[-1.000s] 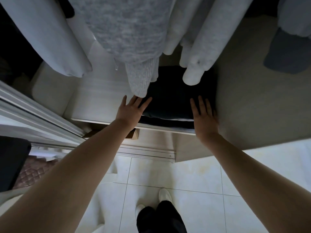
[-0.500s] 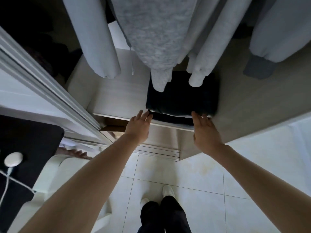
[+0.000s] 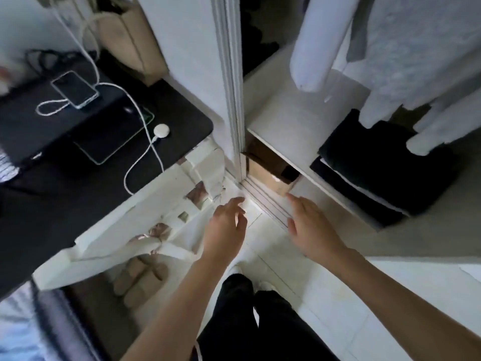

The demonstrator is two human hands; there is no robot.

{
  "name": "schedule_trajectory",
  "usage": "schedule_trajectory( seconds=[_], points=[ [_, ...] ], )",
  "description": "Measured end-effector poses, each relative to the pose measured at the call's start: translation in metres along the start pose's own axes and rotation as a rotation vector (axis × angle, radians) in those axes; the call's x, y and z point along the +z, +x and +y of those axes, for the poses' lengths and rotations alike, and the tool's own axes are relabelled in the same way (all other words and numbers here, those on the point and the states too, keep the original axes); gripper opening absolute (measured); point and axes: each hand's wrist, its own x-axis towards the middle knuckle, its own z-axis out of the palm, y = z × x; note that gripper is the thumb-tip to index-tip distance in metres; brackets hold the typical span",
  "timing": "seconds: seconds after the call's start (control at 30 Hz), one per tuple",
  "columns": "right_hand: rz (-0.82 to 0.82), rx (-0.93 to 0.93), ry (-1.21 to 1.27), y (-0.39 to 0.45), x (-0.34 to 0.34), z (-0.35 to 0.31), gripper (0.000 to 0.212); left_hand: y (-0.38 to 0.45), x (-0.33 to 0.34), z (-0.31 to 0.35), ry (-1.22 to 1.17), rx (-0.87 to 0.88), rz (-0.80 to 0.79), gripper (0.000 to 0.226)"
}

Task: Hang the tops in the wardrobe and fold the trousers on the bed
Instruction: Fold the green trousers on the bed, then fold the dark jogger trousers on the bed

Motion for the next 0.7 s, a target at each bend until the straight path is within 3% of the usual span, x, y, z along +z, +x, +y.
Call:
schedule_trajectory(
  seconds=[0.23, 0.53, 0.7],
  points=[
    [-0.181, -0.379, 0.071, -0.033, 0.021, -0.055, 0.045, -0.123, -0.017, -0.023, -0.243, -0.51, 0.415, 0.026],
    [-0.564, -0.813, -0.021, -0.122, 0.068, -0.145, 0.038, -0.303, -0.017, -0.045, -0.46, -0.914, 0.917, 0.017],
    [-0.697, -1.033, -0.097, -0.191, 0.112, -0.198, 0.034, -0.415, -0.004, -0.049, -0.515, -1.095, 1.161, 0.021]
  ],
)
